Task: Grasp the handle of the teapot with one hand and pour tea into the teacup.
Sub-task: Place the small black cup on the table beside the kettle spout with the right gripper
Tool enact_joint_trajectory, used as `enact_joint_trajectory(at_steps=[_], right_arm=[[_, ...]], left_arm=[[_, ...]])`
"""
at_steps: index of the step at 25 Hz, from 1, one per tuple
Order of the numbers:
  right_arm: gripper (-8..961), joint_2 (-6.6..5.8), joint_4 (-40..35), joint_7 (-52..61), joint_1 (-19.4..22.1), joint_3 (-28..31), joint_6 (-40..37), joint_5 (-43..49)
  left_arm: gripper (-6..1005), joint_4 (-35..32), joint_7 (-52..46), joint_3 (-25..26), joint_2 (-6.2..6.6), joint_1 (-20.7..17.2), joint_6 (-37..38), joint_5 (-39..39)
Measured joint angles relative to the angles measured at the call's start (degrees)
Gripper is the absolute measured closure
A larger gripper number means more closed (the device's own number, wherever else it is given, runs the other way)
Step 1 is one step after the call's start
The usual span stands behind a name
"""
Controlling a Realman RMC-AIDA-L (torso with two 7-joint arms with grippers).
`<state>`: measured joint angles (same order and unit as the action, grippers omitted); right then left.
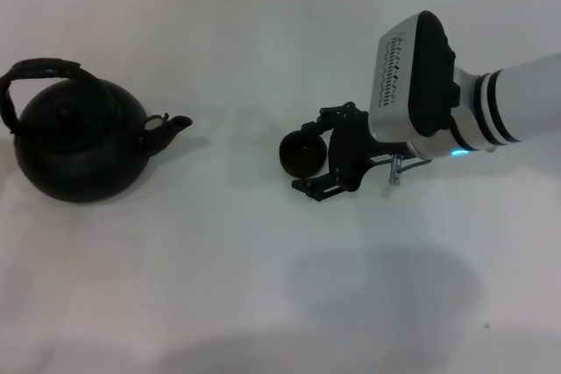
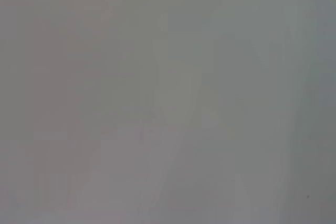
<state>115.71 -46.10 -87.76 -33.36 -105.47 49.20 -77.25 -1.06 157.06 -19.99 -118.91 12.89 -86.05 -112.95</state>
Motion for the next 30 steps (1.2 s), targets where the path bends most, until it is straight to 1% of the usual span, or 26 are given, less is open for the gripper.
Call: enact_joint_trajectory(at_steps=[5, 12, 19, 26, 30], right_arm=[[76, -0.06, 0.18, -0.34, -0.04, 0.11, 0.16, 0.15], [76, -0.33, -0.57, -0.45, 0.14, 1.99, 0.78, 0.18], [75, -0.41, -1.82, -0.81, 0.57, 7.42, 6.46, -0.1], [75, -0.38, -3.1, -1.06, 1.14, 11.12, 12.05, -0.9], [76, -0.33, -4.84, -1.55, 2.35, 14.35, 16.17, -2.35]], left_arm=[[259, -0.09, 0.0, -0.05, 0.0, -0.28, -0.27, 0.04], [259, -0.09, 0.25, -0.05, 0.0, -0.02, 0.08, 0.08], [260, -0.08, -0.05, -0.03, 0.04, 0.94, 0.18, 0.08], [260, -0.16, -0.01, -0.05, 0.09, 1.26, 0.38, 0.23], [260, -0.17, 0.01, -0.08, 0.09, 1.21, 0.27, 0.24]])
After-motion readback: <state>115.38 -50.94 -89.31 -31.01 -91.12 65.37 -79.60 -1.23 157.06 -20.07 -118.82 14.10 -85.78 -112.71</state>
